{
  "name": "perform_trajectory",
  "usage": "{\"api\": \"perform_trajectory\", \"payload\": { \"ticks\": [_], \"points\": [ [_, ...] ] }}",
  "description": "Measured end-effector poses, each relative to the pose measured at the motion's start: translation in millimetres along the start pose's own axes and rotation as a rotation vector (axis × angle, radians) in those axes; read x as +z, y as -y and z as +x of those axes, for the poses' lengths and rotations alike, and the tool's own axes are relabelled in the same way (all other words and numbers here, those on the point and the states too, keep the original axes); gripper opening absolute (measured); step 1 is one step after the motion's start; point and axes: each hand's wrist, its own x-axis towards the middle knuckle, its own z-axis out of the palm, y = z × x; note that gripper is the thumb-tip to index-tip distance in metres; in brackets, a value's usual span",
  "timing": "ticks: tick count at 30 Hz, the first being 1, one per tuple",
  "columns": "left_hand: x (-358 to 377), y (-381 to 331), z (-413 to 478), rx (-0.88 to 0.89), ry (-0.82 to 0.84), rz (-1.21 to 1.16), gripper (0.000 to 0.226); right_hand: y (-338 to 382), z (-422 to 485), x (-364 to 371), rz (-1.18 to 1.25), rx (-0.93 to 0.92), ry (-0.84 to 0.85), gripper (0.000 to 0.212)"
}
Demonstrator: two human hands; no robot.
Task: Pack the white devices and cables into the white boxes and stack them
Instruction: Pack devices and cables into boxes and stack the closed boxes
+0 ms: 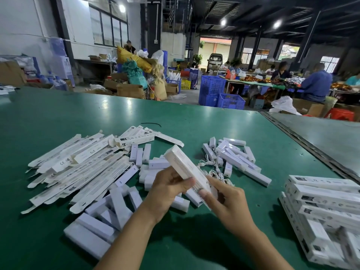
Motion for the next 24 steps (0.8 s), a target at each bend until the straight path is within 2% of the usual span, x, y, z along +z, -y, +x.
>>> {"api": "perform_trajectory", "payload": {
  "ticks": [2,4,6,8,10,12,15,17,19,22,24],
  "points": [
    [-2,-2,1,0.003,-0.115,-0.078,0.028,3,-3,6,0.105,0.079,-0.007,0.029],
    [-7,-3,5,0.038,-0.316,-0.222,0.024,6,-3,13,0.199,0.201,-0.083,0.032],
    [-14,-3,10,0.085,-0.530,-0.268,0.022,5,-2,17,0.148,0.262,-0.095,0.027],
    [-20,-3,13,0.114,-0.654,-0.282,0.016,3,-4,17,-0.113,0.148,0.020,0.017],
    [-23,-1,15,0.121,-0.749,-0.303,0.009,3,-5,21,-0.345,0.009,0.241,0.033],
    [-24,2,17,0.114,-0.830,-0.316,0.011,2,-2,27,-0.425,-0.056,0.383,0.045],
    [-25,5,19,0.109,-0.850,-0.338,0.013,5,-1,34,-0.468,-0.141,0.413,0.034],
    [-24,6,20,0.107,-0.855,-0.341,0.014,8,-1,31,-0.402,-0.176,0.334,0.023],
    [-23,6,19,0.110,-0.886,-0.339,0.018,10,-3,24,-0.191,-0.117,0.239,0.020],
    [-25,7,18,0.110,-0.959,-0.308,0.025,13,-3,9,0.227,0.102,0.037,0.023],
    [-26,6,18,0.108,-0.978,-0.325,0.026,11,-1,2,0.423,0.246,-0.083,0.028]
  ]
}}
